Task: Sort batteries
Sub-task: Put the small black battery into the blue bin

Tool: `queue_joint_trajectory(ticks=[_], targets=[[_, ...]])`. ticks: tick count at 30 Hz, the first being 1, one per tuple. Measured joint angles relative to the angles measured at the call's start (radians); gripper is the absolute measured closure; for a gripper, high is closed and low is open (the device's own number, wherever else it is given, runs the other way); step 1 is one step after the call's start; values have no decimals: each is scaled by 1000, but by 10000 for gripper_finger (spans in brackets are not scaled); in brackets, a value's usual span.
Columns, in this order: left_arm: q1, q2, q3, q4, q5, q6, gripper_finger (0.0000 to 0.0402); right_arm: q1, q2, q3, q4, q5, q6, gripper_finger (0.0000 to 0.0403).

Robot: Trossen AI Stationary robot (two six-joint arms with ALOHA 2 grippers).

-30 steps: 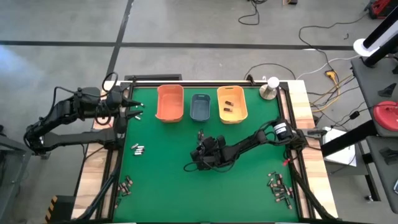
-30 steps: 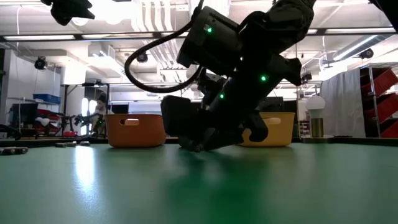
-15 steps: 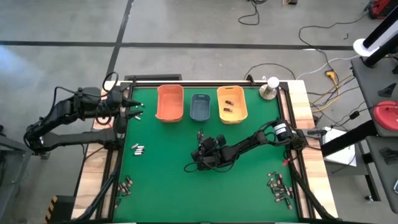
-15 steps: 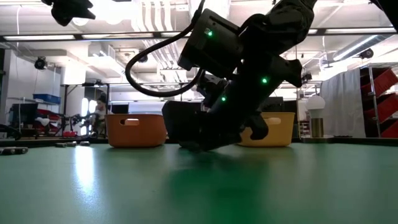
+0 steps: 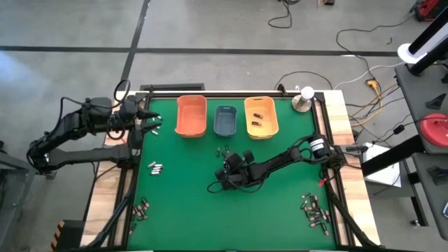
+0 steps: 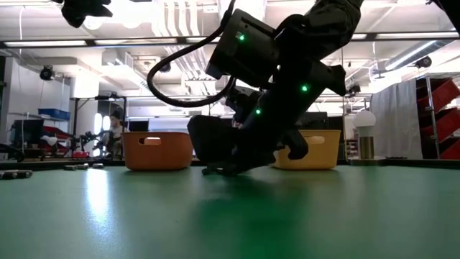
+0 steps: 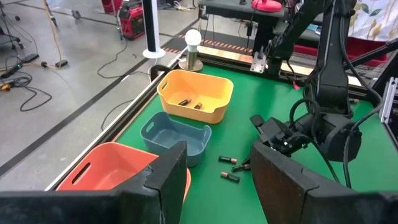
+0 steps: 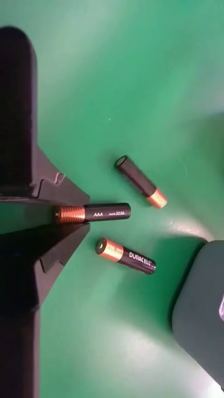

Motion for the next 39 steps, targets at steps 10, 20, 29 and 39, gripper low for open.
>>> queue_joint_trajectory(ticks=[10,20,29,39], targets=[[0,-5,0,-1,0,13,246,10,-69,-5,-53,-98,-92,367],[0,-8,0,-3,0,39,246,10,-225,9,-59,-114,-241,368],[0,-14,0,1,-1,39,246,-63,-359,29,-60,-166,-404,369],[0,-27,0,9,-1,5,246,-303,-371,100,-74,-377,-677,369]])
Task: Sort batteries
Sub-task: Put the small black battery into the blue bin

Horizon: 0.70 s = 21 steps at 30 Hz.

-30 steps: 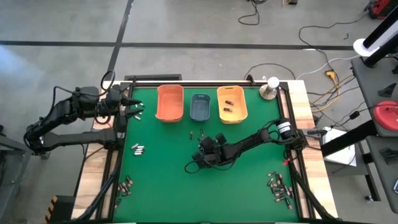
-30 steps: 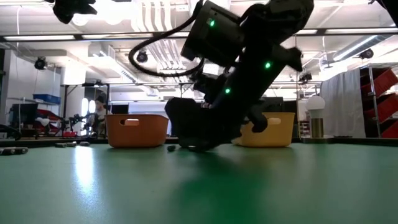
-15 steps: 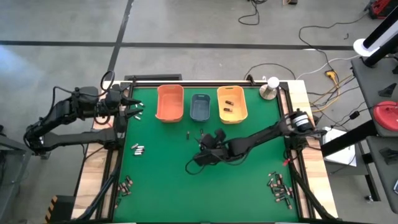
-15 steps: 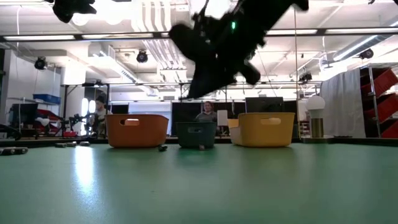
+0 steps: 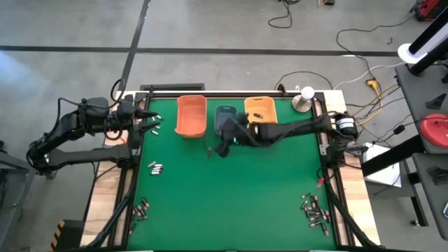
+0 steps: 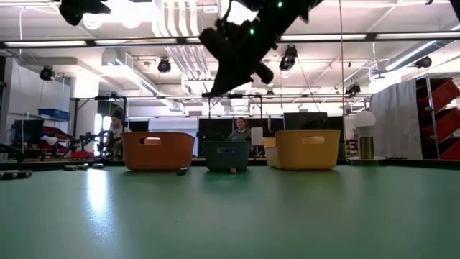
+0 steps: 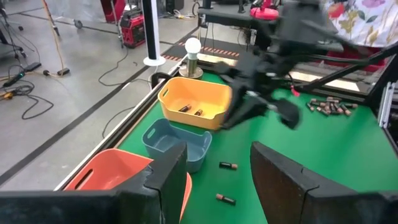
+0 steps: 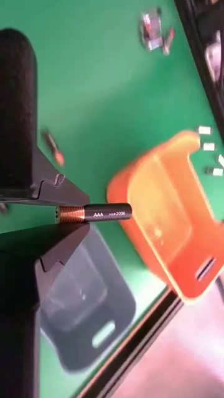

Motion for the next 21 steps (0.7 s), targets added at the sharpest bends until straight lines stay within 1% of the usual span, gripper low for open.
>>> queue_joint_trajectory(ticks=[5,8,13,15,18,21], targets=[[0,-15,0,1,-1,-23,246,-134,4,6,-53,-123,-116,369],[0,-20,0,6,-5,-32,246,-208,29,16,-92,-213,-147,369],[0,-18,2,21,-8,-50,246,-290,96,99,-175,-326,-205,369],[0,-15,2,29,-10,-50,246,-308,134,143,-218,-358,-255,369],[0,-7,2,38,-34,-59,246,-329,206,204,-312,-369,-308,369],[0,-3,2,38,-37,-79,246,-347,265,254,-340,-397,-345,369]])
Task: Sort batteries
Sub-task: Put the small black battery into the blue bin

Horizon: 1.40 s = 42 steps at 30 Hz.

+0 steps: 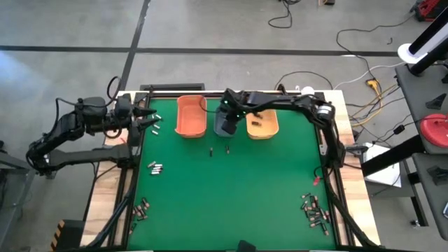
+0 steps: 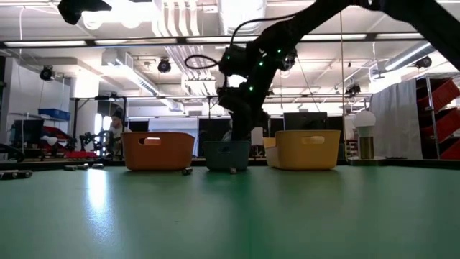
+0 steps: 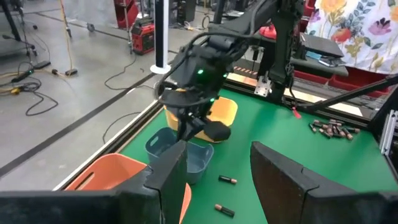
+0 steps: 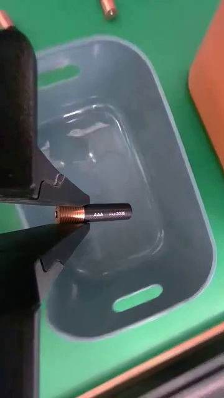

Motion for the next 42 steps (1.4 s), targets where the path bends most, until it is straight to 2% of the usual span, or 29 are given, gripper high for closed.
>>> queue_joint_trajectory(ticks=[8,13,19,27,35,39,42], targets=[[0,-3,0,-1,2,-73,246,-20,127,122,-37,-42,-63,369],[0,-3,0,-2,52,-107,246,-20,184,163,-54,-43,-94,369],[0,-3,0,-3,62,-129,246,-20,202,180,-63,-43,-96,368],[0,-5,0,-11,63,-122,246,-20,207,177,-67,-42,-115,336],[0,-46,-3,-18,62,-122,246,-3,134,211,-77,-31,-98,306],[0,-81,-24,-41,61,-127,246,19,59,233,-138,-22,4,293],[0,-109,-50,-40,60,-133,246,62,-13,201,-137,24,83,289]])
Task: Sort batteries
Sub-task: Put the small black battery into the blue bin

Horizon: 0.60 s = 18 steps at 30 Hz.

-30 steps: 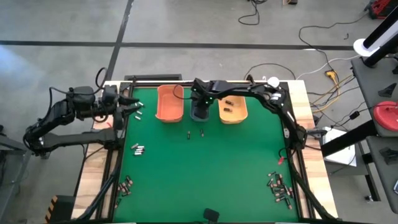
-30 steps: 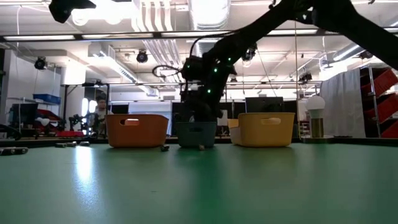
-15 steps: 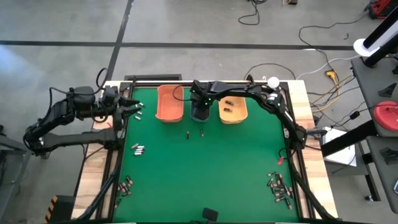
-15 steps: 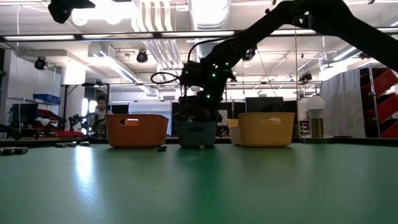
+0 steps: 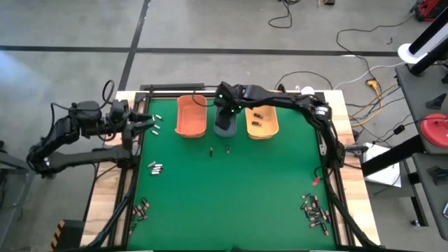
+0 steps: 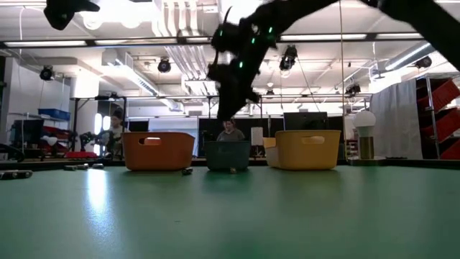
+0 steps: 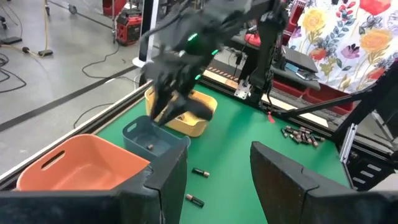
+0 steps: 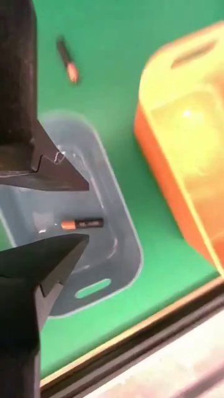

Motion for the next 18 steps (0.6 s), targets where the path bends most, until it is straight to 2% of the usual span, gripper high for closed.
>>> queue_joint_trajectory(ticks=[4,8,11,14,18], targets=[[0,-30,-31,1,2,0,246,98,-88,-97,14,79,68,289],[0,-57,-67,1,2,9,246,212,-147,-242,72,157,216,297],[0,-71,-91,-1,6,27,246,307,-187,-370,216,266,348,300],[0,-82,-105,2,23,34,246,396,-190,-488,391,424,473,298],[0,-96,-118,1,37,39,246,464,-153,-602,586,582,610,276]])
